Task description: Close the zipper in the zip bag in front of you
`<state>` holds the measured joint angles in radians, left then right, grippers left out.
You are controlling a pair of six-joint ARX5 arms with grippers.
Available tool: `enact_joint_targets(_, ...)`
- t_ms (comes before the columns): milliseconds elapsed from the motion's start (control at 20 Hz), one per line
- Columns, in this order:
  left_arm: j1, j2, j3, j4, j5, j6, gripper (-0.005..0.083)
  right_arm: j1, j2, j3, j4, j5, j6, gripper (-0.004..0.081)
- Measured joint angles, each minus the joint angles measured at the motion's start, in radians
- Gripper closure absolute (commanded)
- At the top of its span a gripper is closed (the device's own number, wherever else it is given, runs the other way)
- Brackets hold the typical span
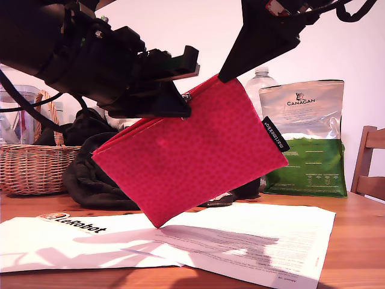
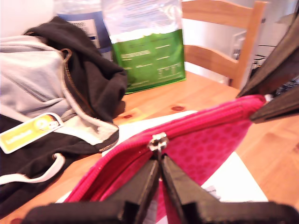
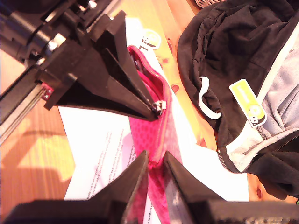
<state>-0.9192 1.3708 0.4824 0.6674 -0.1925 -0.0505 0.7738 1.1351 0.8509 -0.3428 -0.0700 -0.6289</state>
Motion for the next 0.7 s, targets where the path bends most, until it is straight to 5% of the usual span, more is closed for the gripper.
enact_joint_targets(300,0.004,-0.003,0.006,-0.045,0.032,0.000,0.0797,0.000,0.000,0.000,-0.016,0.025,0.000,0.0783)
enact_joint_targets(700,0.007,-0.151,0.010,-0.295,0.150,-0.096,0.0797,0.003,0.000,0.000,-0.041,0.046,-0.005,0.0783)
